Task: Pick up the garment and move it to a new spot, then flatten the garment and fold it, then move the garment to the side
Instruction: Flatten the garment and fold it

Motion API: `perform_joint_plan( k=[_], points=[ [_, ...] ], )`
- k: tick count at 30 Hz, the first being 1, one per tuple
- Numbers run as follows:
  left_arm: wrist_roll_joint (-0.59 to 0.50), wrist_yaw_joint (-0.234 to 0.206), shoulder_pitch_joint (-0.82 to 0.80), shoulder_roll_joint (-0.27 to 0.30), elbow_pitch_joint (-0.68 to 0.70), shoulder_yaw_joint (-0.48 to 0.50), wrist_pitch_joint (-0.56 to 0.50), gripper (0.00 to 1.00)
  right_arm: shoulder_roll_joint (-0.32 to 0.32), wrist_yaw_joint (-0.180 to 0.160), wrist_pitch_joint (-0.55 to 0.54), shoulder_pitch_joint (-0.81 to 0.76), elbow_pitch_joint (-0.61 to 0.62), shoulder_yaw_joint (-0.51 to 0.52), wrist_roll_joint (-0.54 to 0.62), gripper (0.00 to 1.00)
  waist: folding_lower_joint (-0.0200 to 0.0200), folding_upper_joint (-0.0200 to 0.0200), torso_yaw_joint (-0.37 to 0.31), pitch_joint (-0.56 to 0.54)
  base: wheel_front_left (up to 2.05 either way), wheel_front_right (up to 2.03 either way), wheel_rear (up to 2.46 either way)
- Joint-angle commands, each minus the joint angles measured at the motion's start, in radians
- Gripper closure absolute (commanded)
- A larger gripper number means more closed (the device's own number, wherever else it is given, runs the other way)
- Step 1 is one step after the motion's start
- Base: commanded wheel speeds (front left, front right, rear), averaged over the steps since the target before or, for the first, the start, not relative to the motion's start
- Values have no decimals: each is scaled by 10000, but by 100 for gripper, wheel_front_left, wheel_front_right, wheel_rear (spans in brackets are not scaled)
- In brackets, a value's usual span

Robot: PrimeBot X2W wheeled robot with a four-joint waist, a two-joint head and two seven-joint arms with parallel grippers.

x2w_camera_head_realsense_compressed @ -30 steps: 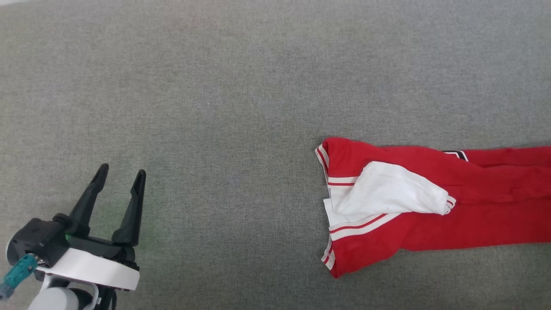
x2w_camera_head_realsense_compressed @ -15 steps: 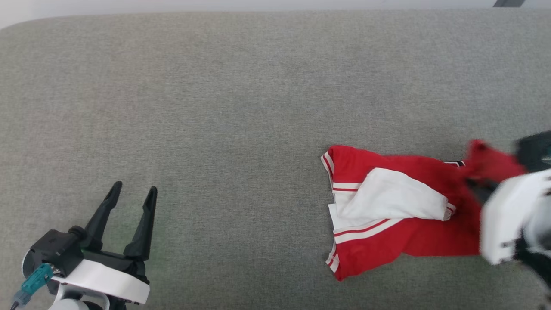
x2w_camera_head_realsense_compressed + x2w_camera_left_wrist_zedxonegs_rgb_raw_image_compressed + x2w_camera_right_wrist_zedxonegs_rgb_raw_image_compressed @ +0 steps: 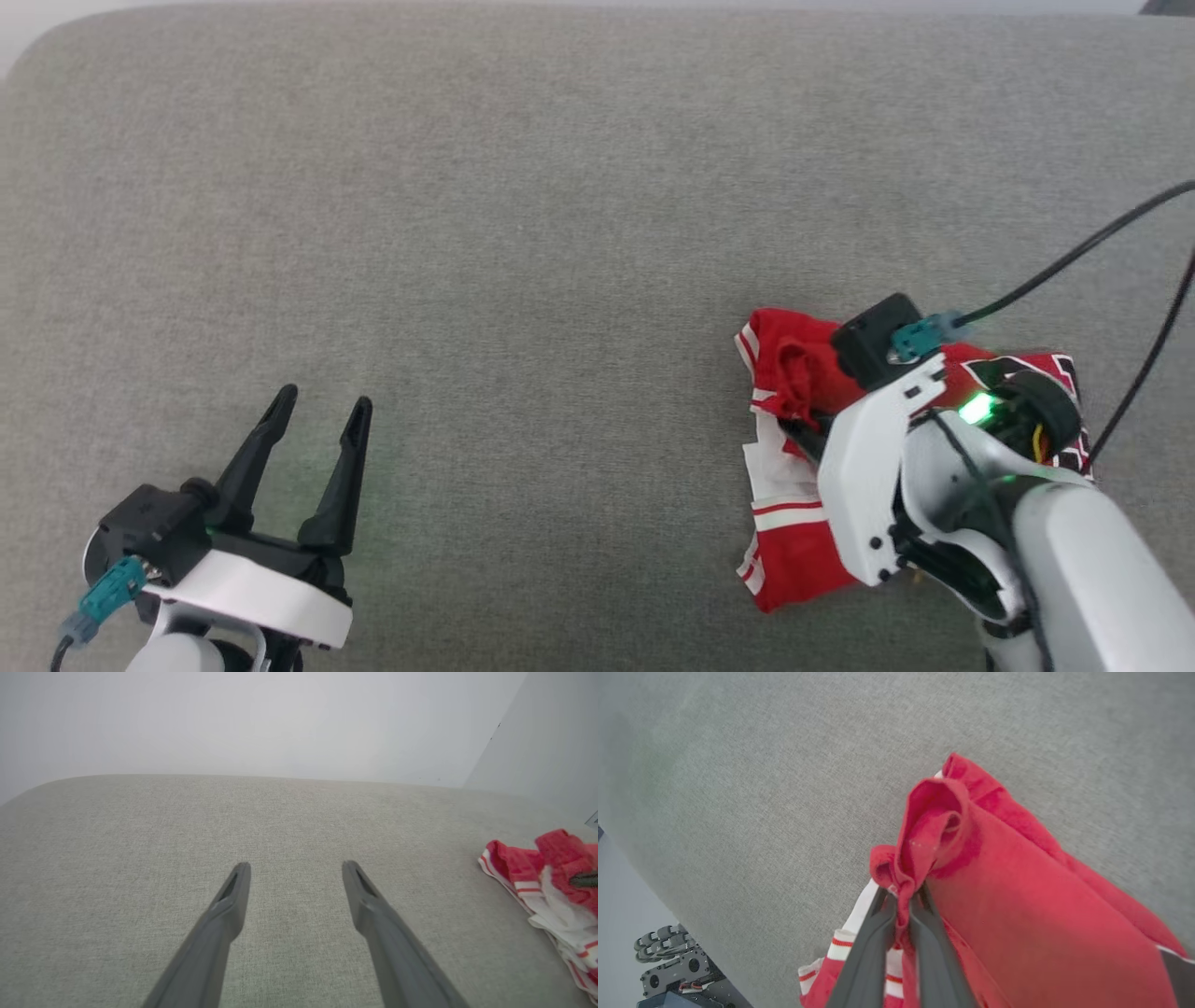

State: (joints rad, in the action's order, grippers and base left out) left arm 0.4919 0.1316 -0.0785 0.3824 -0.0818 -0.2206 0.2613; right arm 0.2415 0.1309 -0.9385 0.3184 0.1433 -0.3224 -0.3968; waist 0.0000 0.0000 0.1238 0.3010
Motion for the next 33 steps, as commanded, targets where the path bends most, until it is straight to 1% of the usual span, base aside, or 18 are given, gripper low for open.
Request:
perform_joint_plan(
  k=[1, 7, 8, 9, 10, 11, 16, 21, 24, 28, 30, 33],
  points=[
    [47, -23, -131, -23, -28, -20, 53, 0, -38, -4, 157, 96, -238, -65, -46, 100, 0, 0, 99, 69, 0, 0, 0],
    [57, -23, -276, -100, -118, -37, 53, 0, -31, -4, 823, 230, -1303, -179, -18, 100, 0, 0, 240, 97, 0, 0, 0],
    [67, -23, -259, -94, -134, -9, 53, 0, -47, -4, 908, 234, -1410, -229, -87, 79, 0, 0, 224, 61, 0, 0, 0],
    [68, -23, -224, -99, -163, 3, 53, 0, -80, -4, 1046, 241, -1450, -232, -203, 52, 0, 0, 209, 6, 0, 0, 0],
    [65, -23, -176, -105, -184, 30, 53, 0, -144, -4, 1206, 257, -1471, -152, -284, 8, 0, 0, 181, -53, 0, 0, 0],
    [54, -23, -132, -105, -203, 53, 53, 0, -174, -4, 1316, 272, -1502, -118, -359, 0, 0, 0, 147, -126, 0, 0, 0],
    [-42, -23, 28, -94, -233, 155, 53, 0, -76, -4, 1666, 362, -1300, 75, -619, 0, 0, 0, -47, -424, 0, 0, 0],
    [-51, -23, 220, -131, -260, 193, 53, 0, 249, -4, 2205, 222, -997, 662, -1034, 0, 0, 0, -294, -763, 0, 0, 0],
    [-46, -23, 261, -170, -336, 191, 53, 0, 393, -4, 2808, 71, -1070, 1052, -1278, 0, 0, 0, -473, -936, 0, 0, 0],
    [263, -23, 369, -292, -442, 114, 53, 0, 675, -4, 4108, -201, -1664, 1473, -1627, 0, 0, 0, -696, -1167, 0, 0, 0],
    [433, -23, 351, -311, -512, 75, 53, 0, 882, -4, 5041, -289, -2061, 1641, -1673, 0, 0, 0, -761, -1260, 0, 0, 0],
    [596, -23, 319, -336, -675, 85, 53, 0, 1168, -4, 6618, -463, -2641, 1533, -1508, 0, 0, 0, -882, -1396, 0, 0, 0]
  ],
)
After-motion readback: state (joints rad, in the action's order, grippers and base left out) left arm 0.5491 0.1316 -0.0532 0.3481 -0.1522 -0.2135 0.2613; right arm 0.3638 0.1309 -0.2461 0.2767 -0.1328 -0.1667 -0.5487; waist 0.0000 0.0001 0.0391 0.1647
